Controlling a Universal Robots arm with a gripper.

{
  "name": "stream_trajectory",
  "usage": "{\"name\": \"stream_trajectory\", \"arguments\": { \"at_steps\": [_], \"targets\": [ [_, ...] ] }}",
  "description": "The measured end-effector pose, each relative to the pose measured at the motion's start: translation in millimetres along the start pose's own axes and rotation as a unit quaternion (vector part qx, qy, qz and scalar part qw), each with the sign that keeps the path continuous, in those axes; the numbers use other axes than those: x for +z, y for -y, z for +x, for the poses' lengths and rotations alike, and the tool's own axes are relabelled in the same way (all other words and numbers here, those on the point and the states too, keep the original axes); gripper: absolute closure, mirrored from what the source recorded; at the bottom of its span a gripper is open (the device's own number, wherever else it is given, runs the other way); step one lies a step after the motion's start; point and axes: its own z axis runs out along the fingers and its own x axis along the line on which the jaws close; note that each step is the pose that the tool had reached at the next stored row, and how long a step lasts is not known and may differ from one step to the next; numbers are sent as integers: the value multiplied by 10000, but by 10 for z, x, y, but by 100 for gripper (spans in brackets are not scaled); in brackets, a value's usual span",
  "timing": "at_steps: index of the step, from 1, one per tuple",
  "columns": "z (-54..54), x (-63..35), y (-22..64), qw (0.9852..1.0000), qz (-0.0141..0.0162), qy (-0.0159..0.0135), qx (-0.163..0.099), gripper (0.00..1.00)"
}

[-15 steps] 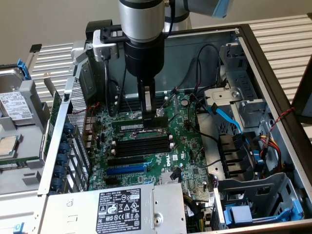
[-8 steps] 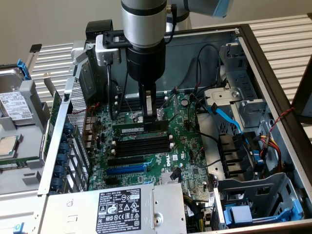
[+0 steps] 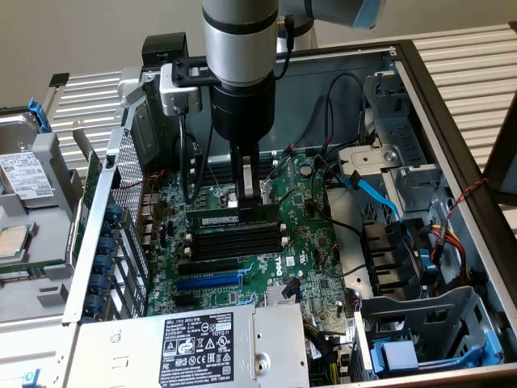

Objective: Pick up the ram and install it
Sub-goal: 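Insert the ram into the slot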

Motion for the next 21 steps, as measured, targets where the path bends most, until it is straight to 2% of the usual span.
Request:
{"name": "stream_trajectory", "arguments": {
  "at_steps": [6,14,17,19,21],
  "targets": [
    [6,18,5,10000,-1,-19,1,87],
    [6,51,7,9999,-3,-118,7,87],
    [6,66,8,9999,2,-126,7,87],
    [6,81,8,9999,26,-127,6,87],
    [7,95,10,9999,33,-128,4,87]
  ]
}}
